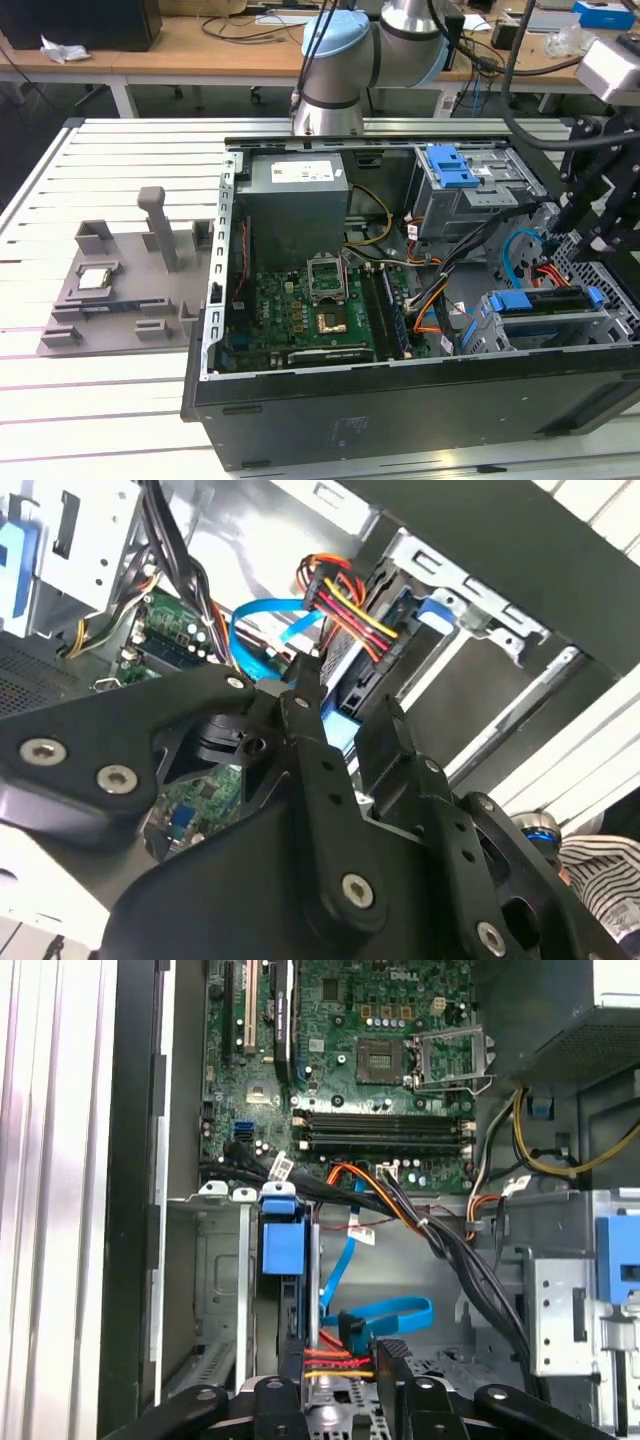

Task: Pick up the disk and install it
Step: 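Insert the second disk wire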

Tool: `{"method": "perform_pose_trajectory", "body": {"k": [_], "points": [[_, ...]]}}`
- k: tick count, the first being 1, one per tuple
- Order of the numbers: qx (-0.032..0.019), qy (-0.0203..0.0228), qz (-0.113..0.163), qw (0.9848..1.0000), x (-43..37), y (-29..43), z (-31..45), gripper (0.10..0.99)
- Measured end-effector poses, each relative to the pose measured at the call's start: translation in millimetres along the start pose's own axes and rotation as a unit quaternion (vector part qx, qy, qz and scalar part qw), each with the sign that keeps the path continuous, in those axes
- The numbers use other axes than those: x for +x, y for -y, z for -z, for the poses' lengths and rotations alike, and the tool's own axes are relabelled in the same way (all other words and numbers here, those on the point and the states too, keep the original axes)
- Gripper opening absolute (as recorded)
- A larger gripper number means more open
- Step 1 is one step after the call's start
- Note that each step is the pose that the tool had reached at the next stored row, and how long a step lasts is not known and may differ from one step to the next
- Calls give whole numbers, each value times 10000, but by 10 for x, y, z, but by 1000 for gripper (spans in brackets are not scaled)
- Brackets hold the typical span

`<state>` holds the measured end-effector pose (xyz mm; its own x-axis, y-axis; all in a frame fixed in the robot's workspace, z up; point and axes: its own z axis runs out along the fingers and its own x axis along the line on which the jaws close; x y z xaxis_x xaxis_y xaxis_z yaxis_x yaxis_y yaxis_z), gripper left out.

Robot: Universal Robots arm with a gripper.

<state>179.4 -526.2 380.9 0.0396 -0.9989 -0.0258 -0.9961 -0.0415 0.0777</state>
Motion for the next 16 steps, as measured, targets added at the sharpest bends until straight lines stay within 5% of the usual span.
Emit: {"method": "perform_pose_trajectory", "body": {"k": [5, 8, 12, 16], "points": [[-2, -7, 91, 10000, -11, -121, -70, 420], [-3, -7, 91, 10000, -11, -123, -70, 408], [-3, -7, 91, 10000, -10, -124, -70, 161], [-4, -39, 88, 10000, 26, -126, -72, 161]]}}
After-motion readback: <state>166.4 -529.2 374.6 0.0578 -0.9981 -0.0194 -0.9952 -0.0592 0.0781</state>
